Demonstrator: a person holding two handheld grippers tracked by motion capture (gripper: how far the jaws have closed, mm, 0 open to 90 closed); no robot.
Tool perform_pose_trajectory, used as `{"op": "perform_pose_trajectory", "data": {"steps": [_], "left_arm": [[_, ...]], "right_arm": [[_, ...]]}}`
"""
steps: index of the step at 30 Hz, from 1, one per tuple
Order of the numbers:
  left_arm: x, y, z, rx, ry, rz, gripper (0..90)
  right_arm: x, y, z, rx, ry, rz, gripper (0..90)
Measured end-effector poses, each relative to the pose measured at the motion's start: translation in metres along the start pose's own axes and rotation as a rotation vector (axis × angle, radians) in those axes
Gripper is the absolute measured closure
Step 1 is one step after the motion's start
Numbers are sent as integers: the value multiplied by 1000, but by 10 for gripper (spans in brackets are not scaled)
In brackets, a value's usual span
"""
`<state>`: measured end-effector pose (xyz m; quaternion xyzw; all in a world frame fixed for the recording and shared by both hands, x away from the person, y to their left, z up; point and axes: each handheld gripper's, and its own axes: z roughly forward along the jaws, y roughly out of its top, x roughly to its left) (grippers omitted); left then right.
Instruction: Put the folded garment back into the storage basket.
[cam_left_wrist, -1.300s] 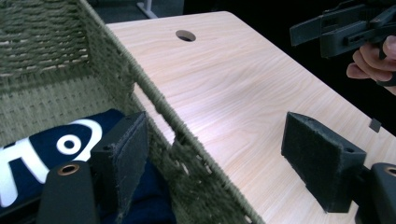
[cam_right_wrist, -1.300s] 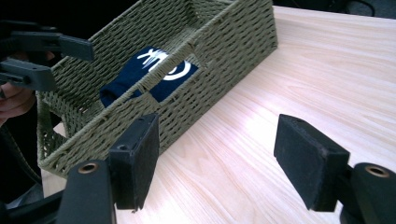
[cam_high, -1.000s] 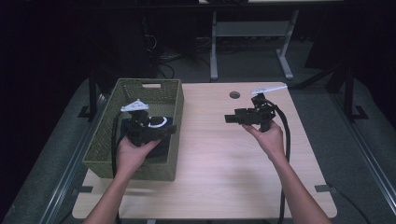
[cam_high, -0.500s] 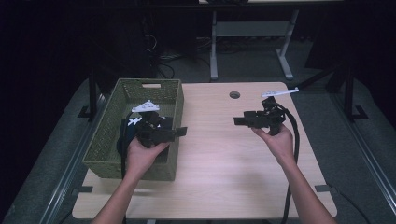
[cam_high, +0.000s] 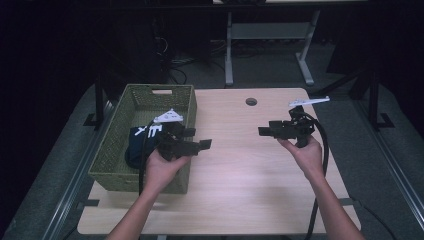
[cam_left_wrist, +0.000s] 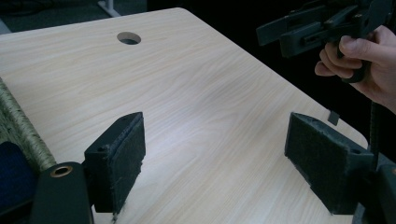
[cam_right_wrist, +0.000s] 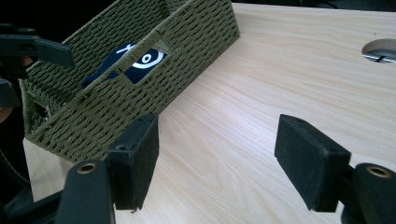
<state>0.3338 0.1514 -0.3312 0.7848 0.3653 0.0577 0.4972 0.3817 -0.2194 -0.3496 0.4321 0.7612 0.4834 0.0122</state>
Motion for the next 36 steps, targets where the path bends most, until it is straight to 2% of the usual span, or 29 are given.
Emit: {"op": "perform_pose_trajectory", "data": {"steps": [2,4,8,20,26,36], "left_arm": [[-3,0,1,4,0,7,201],[-5,-1,3,-6,-21,-2,198],[-11,-1,7,-2,-33,8,193],[-26,-5,16,-2,-55,25,194],[-35,-5,21,3,-64,48,194],[-44,-10,31,0,-74,47,194]], "right_arm": [[-2,-2,-2,-1,-4,2,300],[-3,-3,-4,-1,-7,4,300],[-5,-6,-6,1,-6,8,298],[-11,-13,-17,8,-28,9,296],[-15,-18,-21,8,-37,16,296],[-19,-26,-28,7,-47,22,291]]}}
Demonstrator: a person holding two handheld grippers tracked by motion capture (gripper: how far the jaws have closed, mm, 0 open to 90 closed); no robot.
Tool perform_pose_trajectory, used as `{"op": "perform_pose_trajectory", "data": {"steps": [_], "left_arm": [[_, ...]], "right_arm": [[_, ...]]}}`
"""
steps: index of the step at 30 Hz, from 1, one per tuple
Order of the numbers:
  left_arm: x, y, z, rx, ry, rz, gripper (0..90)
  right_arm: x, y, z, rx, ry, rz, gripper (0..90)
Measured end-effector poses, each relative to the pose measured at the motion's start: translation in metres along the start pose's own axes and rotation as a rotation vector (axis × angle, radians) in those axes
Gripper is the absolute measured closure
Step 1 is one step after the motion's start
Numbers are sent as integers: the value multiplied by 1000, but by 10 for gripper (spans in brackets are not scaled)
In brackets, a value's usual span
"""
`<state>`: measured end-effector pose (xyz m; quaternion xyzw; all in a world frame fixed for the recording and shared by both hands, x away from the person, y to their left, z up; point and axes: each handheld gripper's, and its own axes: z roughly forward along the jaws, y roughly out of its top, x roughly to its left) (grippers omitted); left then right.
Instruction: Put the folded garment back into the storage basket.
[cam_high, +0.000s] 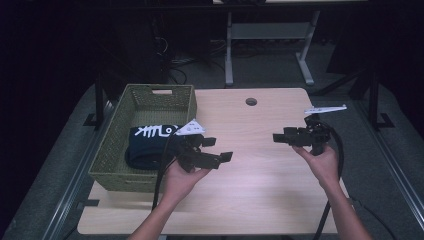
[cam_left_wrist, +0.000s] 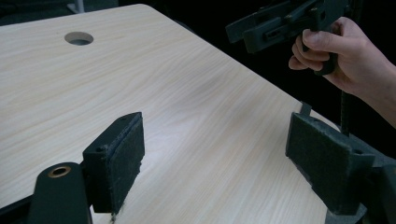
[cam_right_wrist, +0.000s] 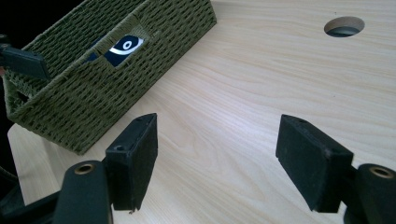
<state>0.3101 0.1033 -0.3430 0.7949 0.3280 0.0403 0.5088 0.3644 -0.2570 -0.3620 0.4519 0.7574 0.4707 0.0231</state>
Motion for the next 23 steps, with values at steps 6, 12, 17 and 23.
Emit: {"op": "perform_pose_trajectory", "data": {"steps": [6,12,17,23], "left_arm": [[-6,-4,5,-3,-4,6,195],[-11,-14,10,-3,-9,8,195],[-15,-24,13,-3,-2,16,195],[-22,-38,14,-17,-10,23,195]], "right_arm": [[-4,-8,-3,-1,-4,7,290],[-8,-17,-6,6,-8,15,286],[-11,-30,-9,11,-19,15,281],[-10,-50,-17,7,-27,12,269]]}}
